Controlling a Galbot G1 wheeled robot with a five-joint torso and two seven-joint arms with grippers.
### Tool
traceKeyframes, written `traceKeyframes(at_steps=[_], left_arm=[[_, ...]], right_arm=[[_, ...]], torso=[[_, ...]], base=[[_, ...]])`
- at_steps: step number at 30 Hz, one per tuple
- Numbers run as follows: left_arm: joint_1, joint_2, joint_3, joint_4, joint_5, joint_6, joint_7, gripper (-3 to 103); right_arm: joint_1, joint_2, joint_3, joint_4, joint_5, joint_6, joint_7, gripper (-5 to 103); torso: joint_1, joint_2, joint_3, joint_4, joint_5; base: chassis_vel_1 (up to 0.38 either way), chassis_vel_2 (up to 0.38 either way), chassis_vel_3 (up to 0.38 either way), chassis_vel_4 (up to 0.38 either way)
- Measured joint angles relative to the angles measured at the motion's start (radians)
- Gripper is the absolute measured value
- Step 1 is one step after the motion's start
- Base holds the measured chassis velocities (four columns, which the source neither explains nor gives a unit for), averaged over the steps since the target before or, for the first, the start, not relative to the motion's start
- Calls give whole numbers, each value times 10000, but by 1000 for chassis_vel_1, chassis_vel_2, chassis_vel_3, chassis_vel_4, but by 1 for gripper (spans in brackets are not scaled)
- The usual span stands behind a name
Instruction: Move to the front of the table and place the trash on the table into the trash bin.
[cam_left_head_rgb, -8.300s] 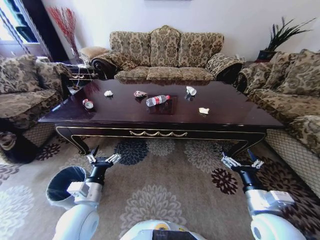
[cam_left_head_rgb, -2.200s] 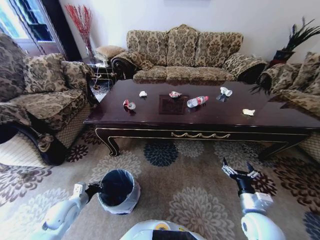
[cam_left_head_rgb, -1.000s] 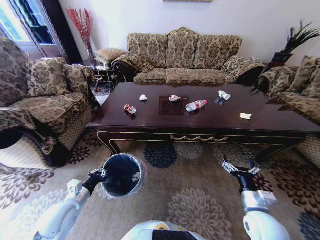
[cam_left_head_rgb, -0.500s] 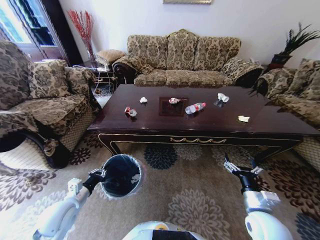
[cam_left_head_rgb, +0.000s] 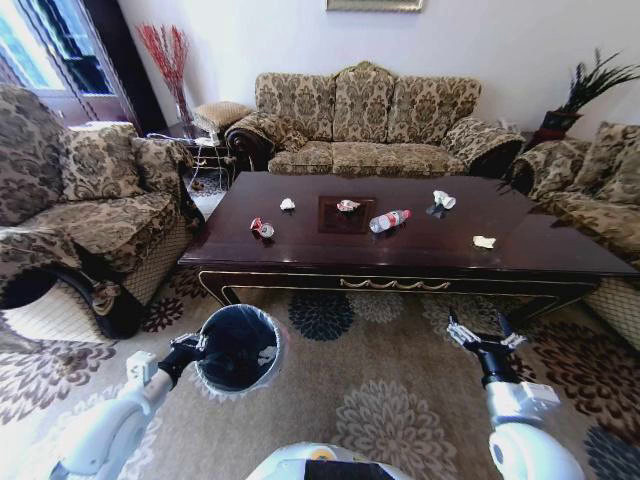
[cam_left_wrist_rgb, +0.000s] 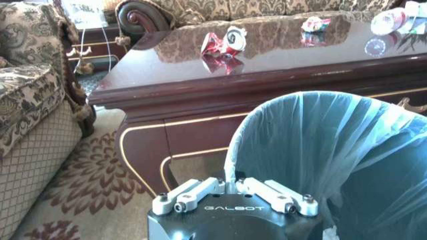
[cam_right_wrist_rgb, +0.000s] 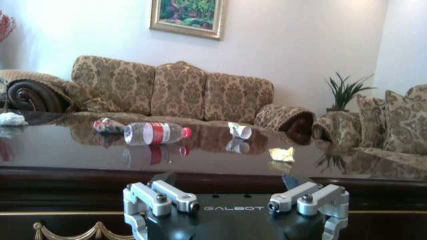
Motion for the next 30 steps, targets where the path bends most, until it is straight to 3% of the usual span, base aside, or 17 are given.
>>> traceKeyframes(at_steps=[11, 30], left_arm=[[-85, -680, -221, -80, 186, -318, 98, 2], [115, -601, -489, -643, 193, -230, 318, 2]], right_arm=[[-174, 130, 138, 556, 95, -154, 0, 100], [-565, 364, 62, 1140, -13, -95, -80, 100]], torso=[[157, 428, 271, 1, 0], [430, 1165, 737, 1, -2]], base=[[0, 0, 0, 0], [0, 0, 0, 0]])
